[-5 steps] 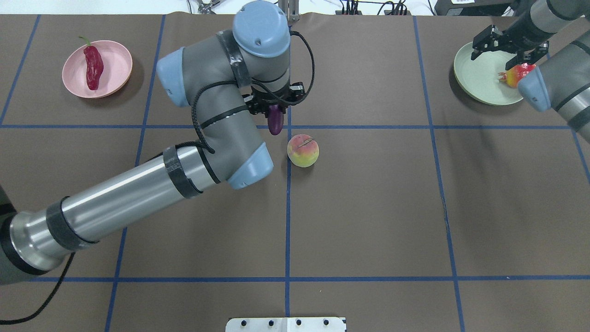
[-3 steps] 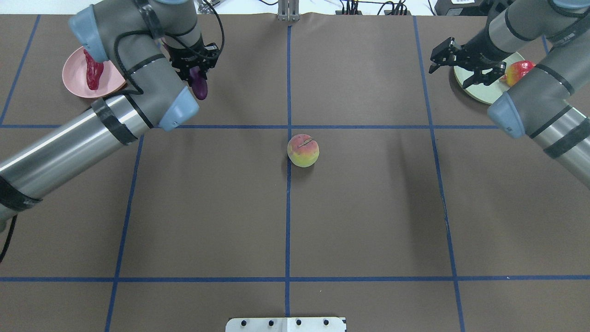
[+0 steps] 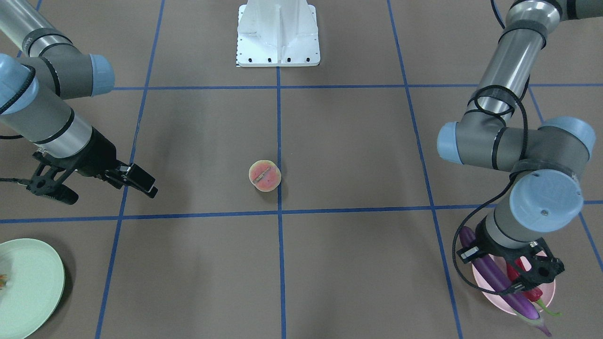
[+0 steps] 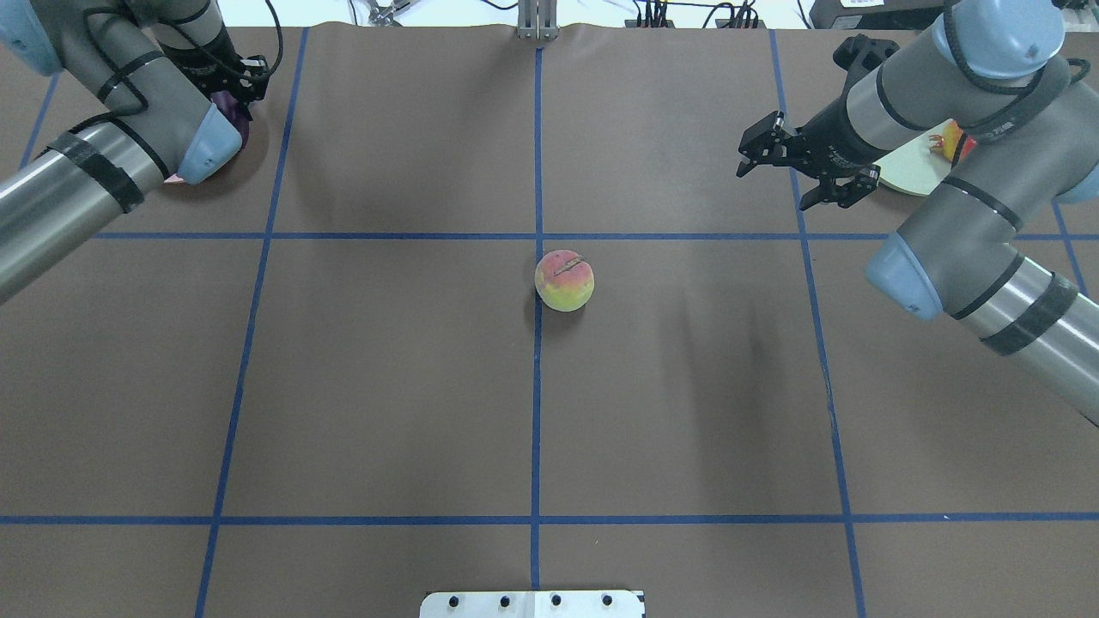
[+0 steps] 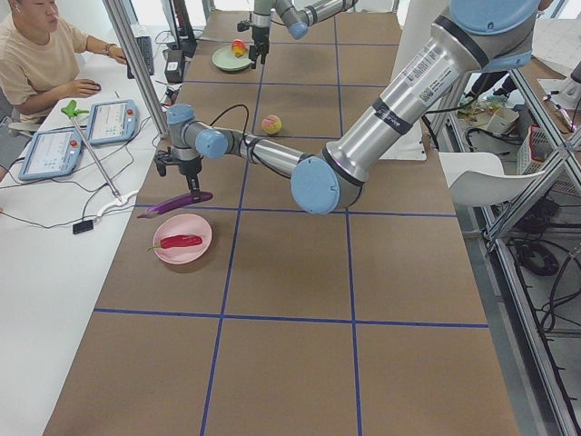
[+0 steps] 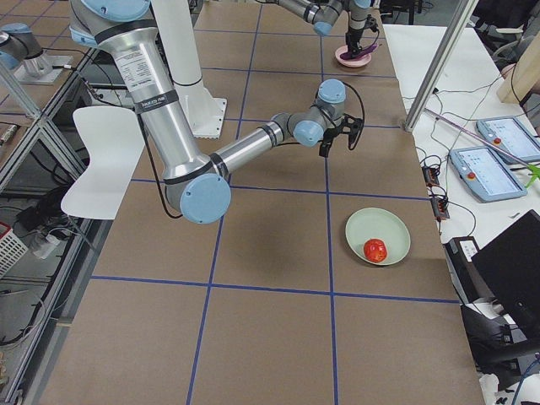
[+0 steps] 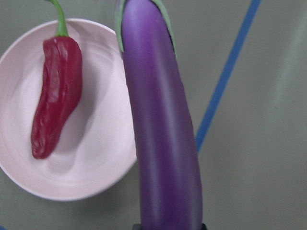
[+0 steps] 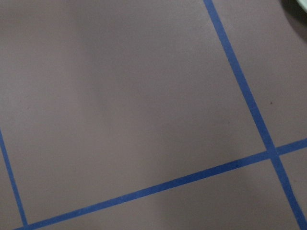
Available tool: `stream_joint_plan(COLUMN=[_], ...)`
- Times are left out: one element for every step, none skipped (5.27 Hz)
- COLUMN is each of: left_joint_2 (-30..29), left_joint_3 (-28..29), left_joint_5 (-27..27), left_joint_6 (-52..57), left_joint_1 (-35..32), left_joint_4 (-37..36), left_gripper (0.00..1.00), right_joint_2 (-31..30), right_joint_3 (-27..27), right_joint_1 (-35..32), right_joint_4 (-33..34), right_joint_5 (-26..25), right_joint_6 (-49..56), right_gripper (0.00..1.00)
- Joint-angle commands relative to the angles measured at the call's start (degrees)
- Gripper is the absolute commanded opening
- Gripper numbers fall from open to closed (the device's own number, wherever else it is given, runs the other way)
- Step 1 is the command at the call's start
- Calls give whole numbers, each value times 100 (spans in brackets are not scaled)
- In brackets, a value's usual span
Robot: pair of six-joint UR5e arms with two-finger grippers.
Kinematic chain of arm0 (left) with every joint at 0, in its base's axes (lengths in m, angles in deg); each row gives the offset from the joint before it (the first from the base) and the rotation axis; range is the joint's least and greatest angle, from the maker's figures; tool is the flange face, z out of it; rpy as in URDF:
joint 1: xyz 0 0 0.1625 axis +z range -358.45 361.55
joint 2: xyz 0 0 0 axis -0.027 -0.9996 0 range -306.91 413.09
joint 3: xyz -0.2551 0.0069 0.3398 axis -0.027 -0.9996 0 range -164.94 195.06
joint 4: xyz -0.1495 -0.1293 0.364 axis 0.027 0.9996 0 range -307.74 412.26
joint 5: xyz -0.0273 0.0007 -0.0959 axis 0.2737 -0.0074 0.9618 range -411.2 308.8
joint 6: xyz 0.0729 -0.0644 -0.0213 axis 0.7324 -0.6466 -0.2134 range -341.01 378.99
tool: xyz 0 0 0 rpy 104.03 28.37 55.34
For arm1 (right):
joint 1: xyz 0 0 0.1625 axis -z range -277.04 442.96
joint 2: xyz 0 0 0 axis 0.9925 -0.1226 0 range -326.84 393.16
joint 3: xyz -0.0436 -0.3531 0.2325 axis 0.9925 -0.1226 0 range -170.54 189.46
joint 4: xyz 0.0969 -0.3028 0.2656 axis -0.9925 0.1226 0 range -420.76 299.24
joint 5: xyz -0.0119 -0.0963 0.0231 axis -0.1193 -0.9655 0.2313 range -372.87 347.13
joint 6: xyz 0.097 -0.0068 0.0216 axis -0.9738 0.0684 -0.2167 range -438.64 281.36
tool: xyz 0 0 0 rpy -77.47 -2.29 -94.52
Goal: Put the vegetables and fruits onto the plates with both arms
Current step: 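Carry the eggplant onto the pink plate while the right gripper returns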
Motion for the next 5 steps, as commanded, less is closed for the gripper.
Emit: stream_joint_plan(left_joint_2=[16,16,16,25,207], left_joint_3=[854,850,824,684,257], left_joint_5=[-53,-53,-44,-27,25], left_joint_6=[158,262,272,272,272], left_joint_1=[-162,-162,-145,-127,-135], left_joint_4=[958,980,989,1007,990], left_gripper=[0,82,100,100,100], right_joint_2=[-49,-50,-32,-23,72], right_joint_3=[121,348,577,806,816], right_joint_1=[109,249,555,940,1440], right_joint_4=[9,165,202,211,237], right_joint_5=[-105,-113,-200,-506,-1074], right_joint_6=[-51,-121,-121,-174,-600], right_gripper=[100,100,100,100,100])
